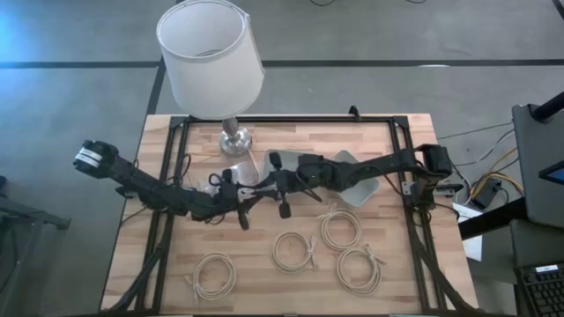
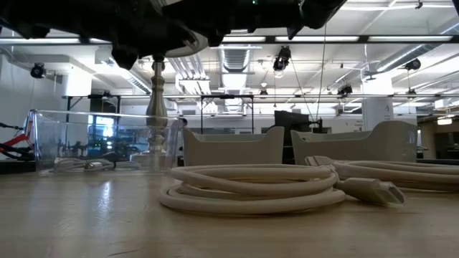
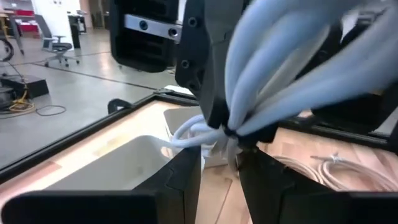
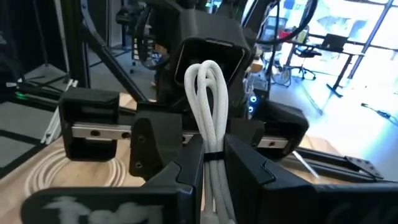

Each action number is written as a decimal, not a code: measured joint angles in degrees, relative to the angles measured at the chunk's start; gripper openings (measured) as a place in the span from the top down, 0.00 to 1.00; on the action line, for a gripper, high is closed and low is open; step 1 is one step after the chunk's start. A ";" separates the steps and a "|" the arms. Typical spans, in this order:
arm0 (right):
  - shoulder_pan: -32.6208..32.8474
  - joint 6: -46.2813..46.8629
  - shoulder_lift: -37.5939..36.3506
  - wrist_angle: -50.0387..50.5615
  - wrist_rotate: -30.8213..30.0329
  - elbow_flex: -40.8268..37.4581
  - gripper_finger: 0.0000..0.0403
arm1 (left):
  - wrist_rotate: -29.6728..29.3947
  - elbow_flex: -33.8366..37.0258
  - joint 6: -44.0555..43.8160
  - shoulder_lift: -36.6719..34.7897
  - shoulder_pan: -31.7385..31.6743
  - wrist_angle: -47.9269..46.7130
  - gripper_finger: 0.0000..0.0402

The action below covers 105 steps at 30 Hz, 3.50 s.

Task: Pick & Place USB Port
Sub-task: Put the blue usb cable into the transparent bin

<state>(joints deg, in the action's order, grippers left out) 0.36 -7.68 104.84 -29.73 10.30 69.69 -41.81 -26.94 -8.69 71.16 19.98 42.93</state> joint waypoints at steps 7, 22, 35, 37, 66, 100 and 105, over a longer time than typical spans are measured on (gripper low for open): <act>-0.09 0.06 -0.22 -0.18 0.42 0.37 0.88 | -2.79 -0.11 0.29 -0.13 -0.01 0.99 0.73; -0.05 0.20 -0.53 3.10 0.24 0.50 0.86 | -1.74 -0.05 -0.35 -0.13 -0.01 0.25 0.98; 0.06 1.74 -1.86 11.41 0.40 0.42 0.65 | -1.67 -0.05 -10.73 -0.26 -0.01 -7.85 0.98; 0.06 1.73 -3.16 14.62 -0.16 0.42 0.63 | -0.99 -0.17 -12.46 -0.57 0.00 -8.28 0.98; 1.67 12.18 -14.67 44.76 -11.93 0.15 0.59 | 17.74 -33.95 -38.28 -3.50 -19.39 -101.16 0.96; 1.66 10.05 -14.67 45.84 -11.93 0.15 0.65 | 43.55 -25.88 -18.73 16.30 -35.30 -95.47 0.95; 1.66 10.04 -14.67 45.83 -11.93 0.15 0.66 | 43.44 -25.88 -18.28 17.30 -35.36 -94.63 0.95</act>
<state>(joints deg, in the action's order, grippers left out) 2.02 2.35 90.17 16.10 -1.63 69.84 1.63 -52.82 -26.96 88.46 -15.38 -51.70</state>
